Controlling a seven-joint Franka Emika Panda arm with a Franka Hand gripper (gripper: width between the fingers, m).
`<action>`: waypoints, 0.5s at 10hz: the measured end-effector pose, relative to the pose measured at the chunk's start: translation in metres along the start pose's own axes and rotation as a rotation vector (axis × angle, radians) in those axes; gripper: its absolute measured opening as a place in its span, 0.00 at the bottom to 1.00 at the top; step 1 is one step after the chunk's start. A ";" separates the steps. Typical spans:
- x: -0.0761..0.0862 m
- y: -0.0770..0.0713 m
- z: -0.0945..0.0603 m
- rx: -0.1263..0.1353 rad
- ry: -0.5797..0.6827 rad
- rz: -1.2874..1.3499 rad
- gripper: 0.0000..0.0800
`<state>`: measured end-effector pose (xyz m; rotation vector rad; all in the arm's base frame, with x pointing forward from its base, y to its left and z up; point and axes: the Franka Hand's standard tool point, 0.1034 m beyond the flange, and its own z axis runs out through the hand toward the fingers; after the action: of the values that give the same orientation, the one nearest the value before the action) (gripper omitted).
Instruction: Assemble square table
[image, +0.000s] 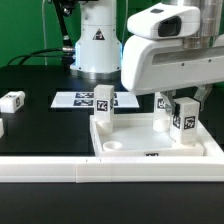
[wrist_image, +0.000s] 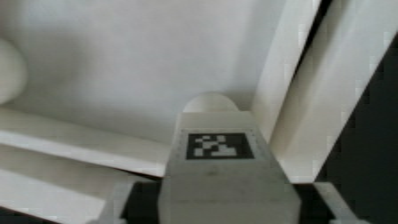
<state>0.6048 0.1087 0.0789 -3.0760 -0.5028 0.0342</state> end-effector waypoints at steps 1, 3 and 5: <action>0.000 0.000 0.000 0.000 0.000 0.058 0.36; 0.000 0.000 0.000 0.001 0.000 0.197 0.36; 0.001 -0.007 0.001 0.013 0.006 0.460 0.36</action>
Offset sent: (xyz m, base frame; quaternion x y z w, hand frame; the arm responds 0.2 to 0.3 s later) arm 0.0000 0.0000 0.0000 0.0000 0.0000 0.1938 0.9810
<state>0.6031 0.1153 0.0777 -3.1020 0.2121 0.0362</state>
